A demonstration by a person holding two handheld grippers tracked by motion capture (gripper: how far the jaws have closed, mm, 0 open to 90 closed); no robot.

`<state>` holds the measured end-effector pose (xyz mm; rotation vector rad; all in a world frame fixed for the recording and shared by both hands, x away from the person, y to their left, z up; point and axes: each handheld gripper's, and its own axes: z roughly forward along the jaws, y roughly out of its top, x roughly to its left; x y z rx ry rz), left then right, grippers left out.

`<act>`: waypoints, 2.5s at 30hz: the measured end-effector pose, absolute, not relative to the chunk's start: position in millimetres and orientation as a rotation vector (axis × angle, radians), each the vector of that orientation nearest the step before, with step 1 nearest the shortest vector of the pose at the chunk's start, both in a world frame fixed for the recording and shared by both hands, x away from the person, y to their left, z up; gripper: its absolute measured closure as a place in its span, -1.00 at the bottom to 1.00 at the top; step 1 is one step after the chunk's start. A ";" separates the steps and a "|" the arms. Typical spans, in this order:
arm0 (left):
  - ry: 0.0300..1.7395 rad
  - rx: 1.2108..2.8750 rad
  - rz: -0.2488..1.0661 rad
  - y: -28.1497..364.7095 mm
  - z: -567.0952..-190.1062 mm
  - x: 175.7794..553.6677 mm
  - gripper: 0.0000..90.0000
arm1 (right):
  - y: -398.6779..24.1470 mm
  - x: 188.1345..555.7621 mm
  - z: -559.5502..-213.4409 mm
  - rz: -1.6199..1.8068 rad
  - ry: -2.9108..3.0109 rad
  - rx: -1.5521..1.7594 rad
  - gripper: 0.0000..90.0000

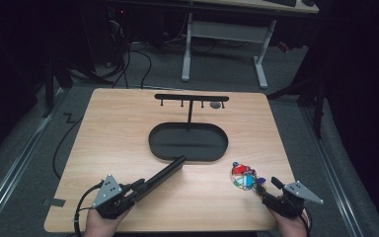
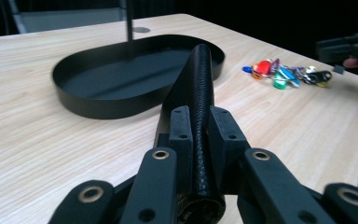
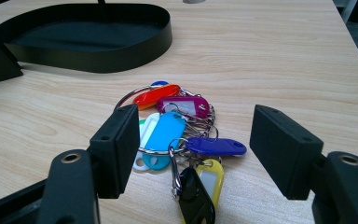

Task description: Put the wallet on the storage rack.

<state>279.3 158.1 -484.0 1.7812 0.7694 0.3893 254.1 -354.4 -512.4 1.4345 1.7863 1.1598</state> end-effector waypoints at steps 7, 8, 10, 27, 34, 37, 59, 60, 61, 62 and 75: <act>0.818 1.743 0.388 171.3 -486.7 286.6 0.78 | -353.5 254.7 -513.2 1.160 1.791 1.436 -0.26; 0.824 1.737 0.385 173.0 -487.3 287.6 0.78 | -353.5 254.6 -513.3 1.159 1.792 1.436 -0.26; 0.831 1.731 0.383 174.5 -488.3 288.6 0.77 | -353.7 254.9 -513.6 1.160 1.793 1.435 -0.26; 0.841 1.712 0.382 179.8 -491.3 291.1 0.73 | -351.6 256.2 -515.1 1.158 1.805 1.436 -0.26; 0.834 1.717 0.376 179.9 -492.4 292.1 0.51 | -351.3 256.3 -515.5 1.160 1.809 1.443 -0.26; 0.825 1.756 0.379 176.5 -493.6 292.4 0.43 | -351.4 256.4 -515.5 1.161 1.809 1.444 -0.26; 0.753 1.973 0.515 156.6 -485.6 285.4 0.50 | -353.3 259.1 -517.0 1.181 1.820 1.447 -0.26; 0.757 1.987 0.519 155.2 -484.2 285.9 0.50 | -353.2 259.6 -517.4 1.182 1.823 1.451 -0.26; 0.765 2.005 0.520 153.9 -482.5 286.9 0.50 | -352.9 260.1 -517.7 1.186 1.825 1.454 -0.26; 0.776 2.020 0.516 152.6 -480.9 288.5 0.50 | -352.9 260.6 -517.7 1.192 1.825 1.453 -0.26; 0.785 2.237 0.443 138.9 -461.8 306.1 0.50 | -354.3 262.0 -514.7 1.243 1.837 1.426 -0.26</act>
